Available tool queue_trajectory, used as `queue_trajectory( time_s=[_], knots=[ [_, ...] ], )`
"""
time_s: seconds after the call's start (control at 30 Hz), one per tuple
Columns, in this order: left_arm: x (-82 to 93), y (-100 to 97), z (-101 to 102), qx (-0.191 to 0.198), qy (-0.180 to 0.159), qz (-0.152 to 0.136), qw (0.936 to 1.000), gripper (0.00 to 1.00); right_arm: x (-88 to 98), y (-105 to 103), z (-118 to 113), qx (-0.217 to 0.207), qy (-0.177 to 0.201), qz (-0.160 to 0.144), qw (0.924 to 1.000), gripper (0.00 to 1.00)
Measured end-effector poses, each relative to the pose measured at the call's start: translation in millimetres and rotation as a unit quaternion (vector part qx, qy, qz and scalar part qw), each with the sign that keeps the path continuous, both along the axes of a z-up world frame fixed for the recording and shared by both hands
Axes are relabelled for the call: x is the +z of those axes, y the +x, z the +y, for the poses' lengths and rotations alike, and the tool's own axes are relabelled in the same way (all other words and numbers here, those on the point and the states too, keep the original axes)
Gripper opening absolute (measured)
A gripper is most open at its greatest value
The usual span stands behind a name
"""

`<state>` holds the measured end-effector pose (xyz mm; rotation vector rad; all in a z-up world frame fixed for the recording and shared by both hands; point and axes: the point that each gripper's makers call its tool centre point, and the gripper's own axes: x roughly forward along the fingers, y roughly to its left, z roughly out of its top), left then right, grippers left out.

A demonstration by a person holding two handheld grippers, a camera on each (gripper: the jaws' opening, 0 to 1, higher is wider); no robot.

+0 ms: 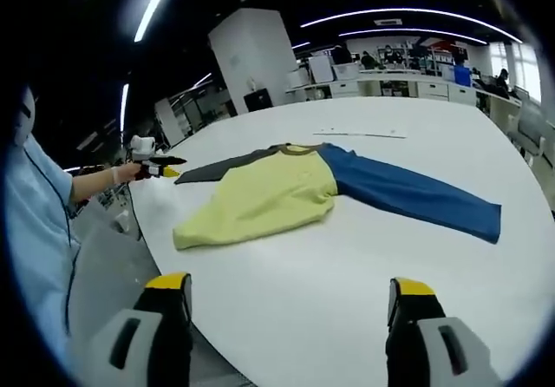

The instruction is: Fold the garment on the visible template until the final outline fits inside the template.

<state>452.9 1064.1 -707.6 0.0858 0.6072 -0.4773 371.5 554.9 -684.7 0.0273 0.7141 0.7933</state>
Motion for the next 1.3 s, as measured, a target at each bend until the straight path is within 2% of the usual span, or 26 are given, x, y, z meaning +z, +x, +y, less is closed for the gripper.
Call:
queue_trajectory(
  time_s=[0.3,0.57,0.8,1.0,1.13,1.2,1.3],
  knots=[
    [10.5,-24.2,-41,-0.057,-0.016,-0.003,0.9982,0.81,4.6,-8,-7,-0.007,0.003,-0.008,0.9999,0.94],
    [17.0,-50.7,-91,-0.133,-0.051,0.012,0.9897,0.76,3.0,-14,-7,-0.010,0.004,-0.007,0.9999,0.94],
    [5.8,-70.3,-137,-0.172,-0.079,0.036,0.9812,0.62,1.2,-18,-3,-0.007,0.008,-0.005,0.9999,0.94],
    [-2.8,-73.8,-155,-0.191,-0.093,0.044,0.9762,0.61,1.9,-19,-9,-0.008,0.006,-0.003,0.9999,0.94],
    [-5.2,-77.2,-167,-0.203,-0.105,0.055,0.9719,0.54,3.1,-18,-13,-0.012,0.005,-0.005,0.9999,0.94],
    [-9.8,-79.4,-174,-0.209,-0.104,0.059,0.9705,0.54,3.2,-18,-14,-0.013,0.005,-0.005,0.9999,0.94],
    [-21.5,-86.7,-185,-0.219,-0.108,0.082,0.9663,0.52,2.1,-19,-14,-0.014,0.006,-0.004,0.9999,0.94]
  ],
)
